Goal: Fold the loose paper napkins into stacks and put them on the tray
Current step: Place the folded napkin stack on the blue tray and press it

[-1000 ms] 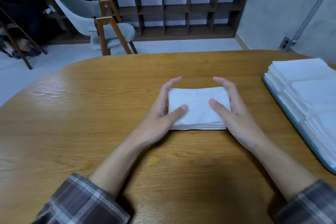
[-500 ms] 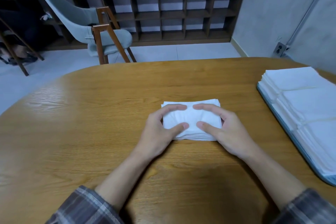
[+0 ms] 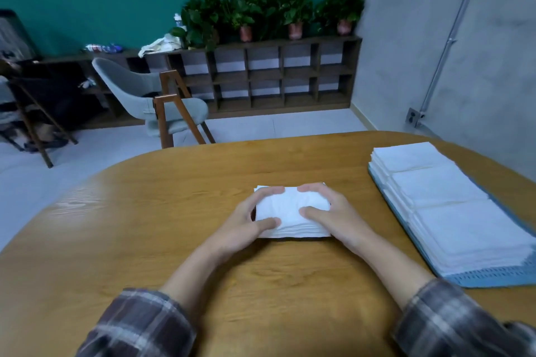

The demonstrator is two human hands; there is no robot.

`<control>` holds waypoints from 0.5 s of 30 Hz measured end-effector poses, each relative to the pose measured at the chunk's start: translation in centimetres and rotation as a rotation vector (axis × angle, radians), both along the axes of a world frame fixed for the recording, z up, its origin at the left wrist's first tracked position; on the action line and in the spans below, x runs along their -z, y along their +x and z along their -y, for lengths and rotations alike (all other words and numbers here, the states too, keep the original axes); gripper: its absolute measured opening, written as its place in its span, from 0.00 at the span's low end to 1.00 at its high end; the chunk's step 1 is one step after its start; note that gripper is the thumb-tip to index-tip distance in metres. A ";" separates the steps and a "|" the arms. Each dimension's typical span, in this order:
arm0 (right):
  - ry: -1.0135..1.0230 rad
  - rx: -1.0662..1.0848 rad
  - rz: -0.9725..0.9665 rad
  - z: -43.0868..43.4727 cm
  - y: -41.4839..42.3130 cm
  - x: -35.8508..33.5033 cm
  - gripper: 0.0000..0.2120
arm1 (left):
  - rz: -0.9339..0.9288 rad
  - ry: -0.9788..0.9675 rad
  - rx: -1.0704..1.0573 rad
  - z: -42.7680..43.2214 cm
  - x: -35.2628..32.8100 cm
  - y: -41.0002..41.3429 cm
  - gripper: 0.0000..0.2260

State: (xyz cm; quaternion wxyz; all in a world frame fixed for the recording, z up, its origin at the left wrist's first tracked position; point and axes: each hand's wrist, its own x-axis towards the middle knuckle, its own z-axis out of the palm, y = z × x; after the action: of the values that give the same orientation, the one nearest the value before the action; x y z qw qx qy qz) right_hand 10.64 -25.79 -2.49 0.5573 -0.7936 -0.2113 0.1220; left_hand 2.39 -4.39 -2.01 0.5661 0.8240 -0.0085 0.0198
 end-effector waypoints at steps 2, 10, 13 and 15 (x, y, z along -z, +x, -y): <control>-0.023 0.010 0.006 1.3 0.2 -1.4 0.18 | 0.012 -0.049 -0.027 1.2 -1.3 0.2 0.24; 0.017 0.213 0.046 9.2 2.5 -6.2 0.17 | 0.096 -0.047 -0.091 8.5 -5.0 3.5 0.17; 0.062 0.261 0.061 12.8 4.1 -7.2 0.17 | 0.101 -0.060 -0.075 11.8 -5.9 5.8 0.15; 0.050 0.277 0.071 15.1 5.4 -7.7 0.18 | 0.121 -0.057 -0.071 14.0 -6.2 7.4 0.15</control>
State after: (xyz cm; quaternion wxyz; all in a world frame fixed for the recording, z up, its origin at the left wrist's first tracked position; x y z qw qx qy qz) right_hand 16.03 -40.87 5.24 0.5807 -0.8048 -0.1222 0.0104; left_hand 9.79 -18.37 4.21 0.5867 0.8047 -0.0129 0.0899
